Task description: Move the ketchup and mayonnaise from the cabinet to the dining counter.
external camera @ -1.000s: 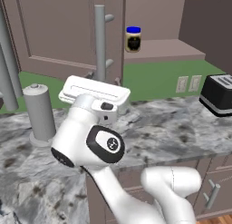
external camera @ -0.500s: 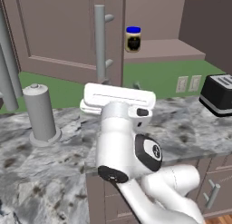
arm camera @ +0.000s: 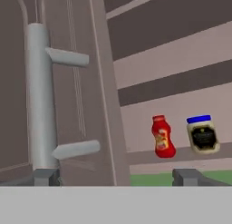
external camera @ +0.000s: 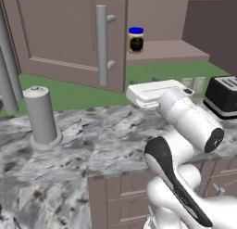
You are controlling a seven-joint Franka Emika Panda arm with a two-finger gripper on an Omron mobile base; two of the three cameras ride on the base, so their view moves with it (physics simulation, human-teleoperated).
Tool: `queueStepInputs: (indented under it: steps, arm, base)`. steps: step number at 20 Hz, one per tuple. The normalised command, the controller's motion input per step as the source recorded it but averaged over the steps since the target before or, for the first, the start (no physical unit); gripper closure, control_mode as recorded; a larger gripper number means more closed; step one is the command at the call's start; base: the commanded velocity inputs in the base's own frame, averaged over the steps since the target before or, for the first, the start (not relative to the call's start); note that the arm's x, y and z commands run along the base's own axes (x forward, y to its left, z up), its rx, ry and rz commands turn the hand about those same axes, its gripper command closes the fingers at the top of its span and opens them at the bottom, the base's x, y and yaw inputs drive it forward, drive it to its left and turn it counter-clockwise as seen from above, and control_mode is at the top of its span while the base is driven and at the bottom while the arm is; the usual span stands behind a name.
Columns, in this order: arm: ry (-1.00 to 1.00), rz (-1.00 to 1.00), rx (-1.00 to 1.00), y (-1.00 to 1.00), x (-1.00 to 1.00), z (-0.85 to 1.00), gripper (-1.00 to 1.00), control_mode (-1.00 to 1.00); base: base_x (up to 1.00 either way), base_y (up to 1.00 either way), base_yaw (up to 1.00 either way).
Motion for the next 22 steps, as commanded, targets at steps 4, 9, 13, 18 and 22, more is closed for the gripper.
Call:
queueStepInputs:
  steps: [4,9,13,18,22]
  arm:
    - [0.16,0.53,0.0,-0.44,0.81,-0.1,-1.0,-1.0]
    - [0.02,0.35,0.0,0.03,1.0,-0.01,-1.0,-1.0]
    - [0.0,0.16,0.0,0.36,1.0,0.0,-1.0,-1.0]
    - [0.0,0.11,0.0,0.28,0.9,0.0,-1.0,-1.0]
    - [-0.02,0.1,-0.03,0.49,0.22,0.0,-1.0,-1.0]
  base:
    - [0.0,0.0,0.0]
    - [0.0,0.0,0.0]
    - [0.0,0.0,0.0]
    - [0.0,0.0,0.0]
    - [0.0,0.0,0.0]
